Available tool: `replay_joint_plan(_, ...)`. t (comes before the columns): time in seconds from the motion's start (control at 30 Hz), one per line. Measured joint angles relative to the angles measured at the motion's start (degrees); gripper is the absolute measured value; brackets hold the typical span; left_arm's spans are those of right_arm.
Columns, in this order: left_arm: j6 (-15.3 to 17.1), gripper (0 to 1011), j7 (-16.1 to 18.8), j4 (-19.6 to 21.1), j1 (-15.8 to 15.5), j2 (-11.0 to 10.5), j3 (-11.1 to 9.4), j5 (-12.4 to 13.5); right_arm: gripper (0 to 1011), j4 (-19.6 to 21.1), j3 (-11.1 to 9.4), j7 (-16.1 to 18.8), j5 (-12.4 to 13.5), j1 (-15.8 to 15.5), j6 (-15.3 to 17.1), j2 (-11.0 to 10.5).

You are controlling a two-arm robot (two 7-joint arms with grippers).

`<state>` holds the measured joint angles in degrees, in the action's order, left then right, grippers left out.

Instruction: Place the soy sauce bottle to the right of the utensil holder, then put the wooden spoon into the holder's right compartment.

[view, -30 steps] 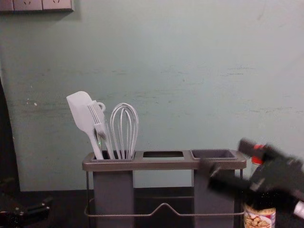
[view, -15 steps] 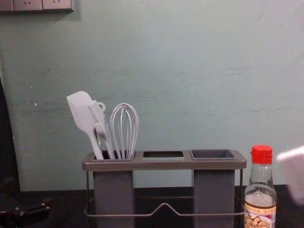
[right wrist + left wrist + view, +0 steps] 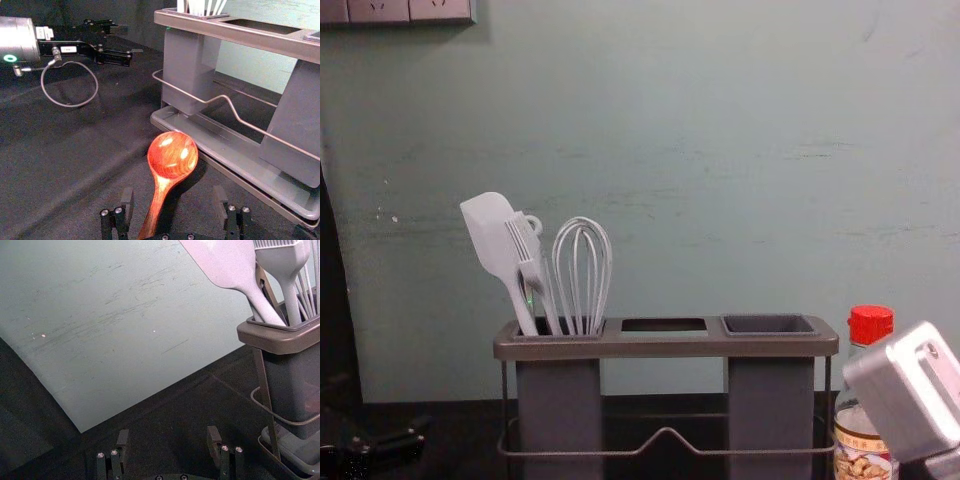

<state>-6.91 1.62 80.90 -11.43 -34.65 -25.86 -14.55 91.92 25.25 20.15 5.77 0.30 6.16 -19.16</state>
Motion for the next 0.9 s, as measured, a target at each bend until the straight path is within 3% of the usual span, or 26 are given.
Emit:
replay_joint_plan(0.6,0.00,1000,0.00,0.00,0.00,0.00,0.00,0.00,1002,0.00,-0.25,-0.18,0.13,-0.14,0.00,0.06)
replay_joint_plan(0.67,0.00,1001,0.00,0.00,0.00,0.00,0.00,0.00,1002,0.28,-0.43,-0.48,0.00,-0.25,0.80,0.08)
replay_joint_plan(0.83,0.00,1000,0.00,0.00,0.00,0.00,0.00,0.00,1002,3.80,-0.76,-1.86,-0.95,-0.50,7.94,0.31)
replay_joint_plan(0.9,0.00,1000,0.00,0.00,0.00,0.00,0.00,0.00,1002,4.38,-0.75,-1.93,-1.13,-0.45,8.99,0.31)
